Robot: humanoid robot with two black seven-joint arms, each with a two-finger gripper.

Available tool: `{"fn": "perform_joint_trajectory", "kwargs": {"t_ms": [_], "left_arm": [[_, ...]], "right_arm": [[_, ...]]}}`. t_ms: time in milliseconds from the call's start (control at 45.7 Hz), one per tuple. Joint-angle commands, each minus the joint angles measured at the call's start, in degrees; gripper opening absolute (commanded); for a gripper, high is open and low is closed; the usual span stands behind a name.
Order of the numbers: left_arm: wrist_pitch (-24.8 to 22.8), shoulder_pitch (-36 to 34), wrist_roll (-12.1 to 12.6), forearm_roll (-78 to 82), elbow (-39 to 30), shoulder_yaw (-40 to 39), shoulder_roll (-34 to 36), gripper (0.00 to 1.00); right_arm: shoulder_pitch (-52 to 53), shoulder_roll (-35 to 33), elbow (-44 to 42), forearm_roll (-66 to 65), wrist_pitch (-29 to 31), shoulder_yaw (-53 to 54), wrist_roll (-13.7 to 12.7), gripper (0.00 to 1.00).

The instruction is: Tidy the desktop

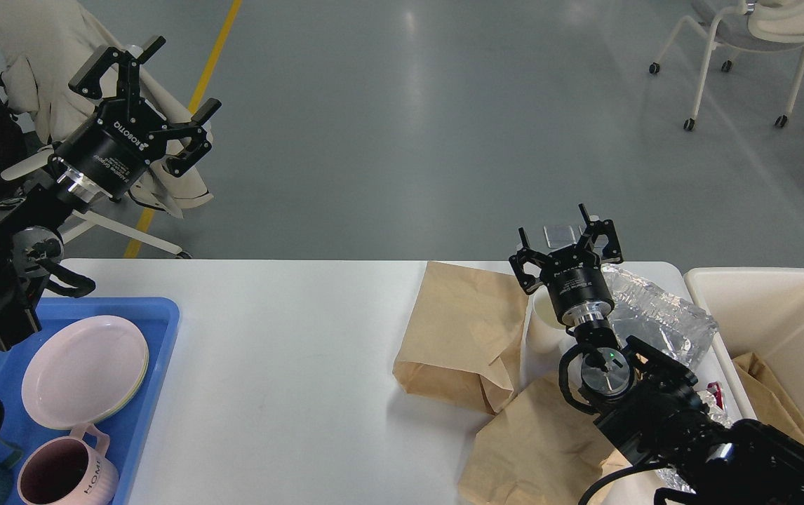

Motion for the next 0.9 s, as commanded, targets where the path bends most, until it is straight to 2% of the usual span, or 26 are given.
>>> {"fn": "perform_joint_trajectory", "kwargs": {"t_ms": [0, 307, 372, 416, 482, 548, 657, 701, 767, 876], "left_arm": [[0.0, 2.48, 0.05, -0.87, 0.07, -0.37, -0.13, 0.99], [0.0, 13.2, 0.14, -3.68, 0.34, -6.08, -3.81, 1.0], [2.0, 14.17, 0.92, -3.68, 1.04, -7.31, -5.39, 1.0], [2.7, 14.61, 2.5, -3.86, 1.83, -8.18, -6.19, 1.0], [2.79, 15.58, 6.71, -4.47, 2.8, -10.64, -7.5, 1.0], [2.88, 16.55, 12.77, -5.7, 3.06, -13.8, -8.12, 1.0], [4.46, 16.64, 25.16, -7.55, 3.41, -19.34, -8.3, 1.0], [4.73, 17.07, 28.25, -8.08, 3.41, -21.36, -8.48, 1.0], [4.47, 19.09, 28.62, -8.17, 3.41, -23.21, -8.13, 1.0], [4.29, 20.59, 25.63, -8.25, 3.33, -24.63, -8.21, 1.0]], "right_arm": [[0.02, 0.0, 0.0, 0.01, 0.0, 0.0, 0.0, 1.0], [-0.07, 0.0, -0.09, 0.01, 0.0, -0.09, 0.0, 1.0], [-0.07, 0.0, -0.09, 0.01, 0.0, -0.09, 0.0, 1.0], [-0.07, 0.0, -0.09, 0.01, 0.0, 0.0, 0.0, 1.0], [-0.07, 0.0, -0.09, 0.01, 0.0, -0.09, 0.0, 1.0], [-0.07, 0.0, -0.09, 0.01, 0.0, -0.09, 0.0, 1.0], [-0.07, 0.0, -0.09, 0.01, 0.0, 0.0, 0.0, 1.0], [-0.07, 0.0, -0.09, 0.01, 0.0, 0.0, 0.0, 1.0], [-0.07, 0.0, -0.09, -0.08, 0.0, -0.09, 0.0, 1.0], [-0.07, 0.0, -0.09, -0.08, 0.0, -0.09, 0.0, 1.0]]}}
